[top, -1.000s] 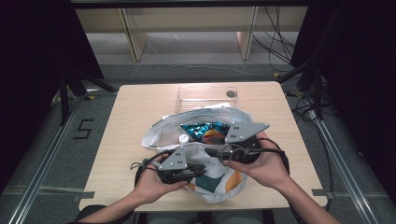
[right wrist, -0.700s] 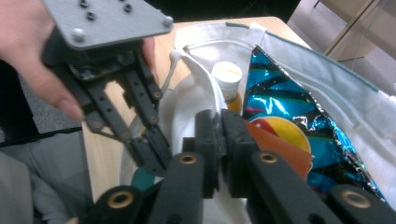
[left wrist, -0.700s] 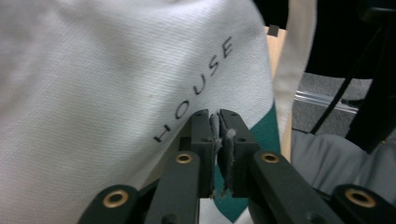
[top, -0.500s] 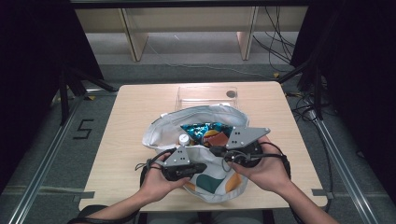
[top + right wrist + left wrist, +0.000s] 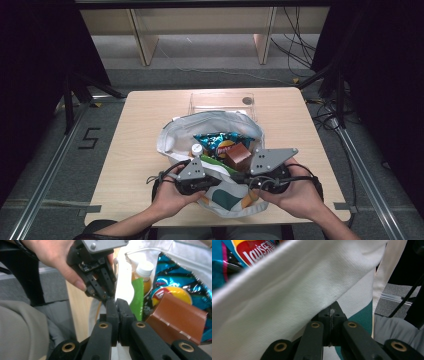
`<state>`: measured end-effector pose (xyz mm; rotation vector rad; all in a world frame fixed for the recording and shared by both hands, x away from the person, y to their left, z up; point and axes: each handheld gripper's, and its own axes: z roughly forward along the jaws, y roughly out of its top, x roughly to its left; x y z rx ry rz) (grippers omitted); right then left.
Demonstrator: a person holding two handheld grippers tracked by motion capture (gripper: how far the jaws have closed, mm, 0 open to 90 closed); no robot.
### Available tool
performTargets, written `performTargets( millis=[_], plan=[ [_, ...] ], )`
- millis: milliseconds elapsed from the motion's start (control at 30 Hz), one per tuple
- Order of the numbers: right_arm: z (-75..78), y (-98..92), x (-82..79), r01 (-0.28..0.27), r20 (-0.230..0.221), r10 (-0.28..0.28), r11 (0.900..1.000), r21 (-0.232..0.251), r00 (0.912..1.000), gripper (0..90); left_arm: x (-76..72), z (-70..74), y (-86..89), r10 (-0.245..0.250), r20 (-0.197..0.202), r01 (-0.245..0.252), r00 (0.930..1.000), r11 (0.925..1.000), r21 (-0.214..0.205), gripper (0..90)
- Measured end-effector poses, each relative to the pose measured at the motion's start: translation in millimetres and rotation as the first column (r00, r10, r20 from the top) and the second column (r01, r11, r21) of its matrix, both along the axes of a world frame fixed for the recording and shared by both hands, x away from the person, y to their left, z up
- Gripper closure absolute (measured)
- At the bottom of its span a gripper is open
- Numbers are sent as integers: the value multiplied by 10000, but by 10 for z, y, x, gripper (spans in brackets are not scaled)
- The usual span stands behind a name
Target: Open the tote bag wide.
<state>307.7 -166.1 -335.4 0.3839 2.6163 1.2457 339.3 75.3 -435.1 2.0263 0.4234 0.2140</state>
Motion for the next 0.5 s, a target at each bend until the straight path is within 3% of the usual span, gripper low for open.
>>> performTargets(
  millis=[33, 100, 167, 367, 433, 467, 500],
  plan=[
    [-45, -36, 6, -58, -372, 62, 9999, 116, 9993, 895, -7, -7, 5, 69, -53, -69, 10000, 10000, -6, 888],
    [-99, -56, 11, -60, -639, 64, 10000, 72, 9979, 895, -5, -13, 31, -3, 88, 2, 10000, 9998, 188, 888],
    [-175, -80, 10, 72, -827, -63, 9999, 101, 9966, 895, -38, -16, 53, 43, -81, -41, 10000, 9998, 182, 887],
    [-348, -148, 54, 138, -1157, -109, 9996, 238, 9932, 894, -152, 60, 202, -415, 18, 414, 9991, 9981, 466, 826],
    [-424, -162, 64, 229, -1226, -204, 9996, 188, 9923, 894, -203, 130, 303, -503, 219, 492, 9985, 9976, 495, 799],
    [-495, -177, 75, 396, -1441, -366, 9991, 181, 9889, 894, -231, 221, 416, -446, 793, 402, 9959, 9976, 565, 773],
    [-509, -187, 95, 342, -1383, -318, 9993, 147, 9899, 893, -244, 263, 466, -284, 1038, 224, 9942, 9981, 581, 750]
  ],
)
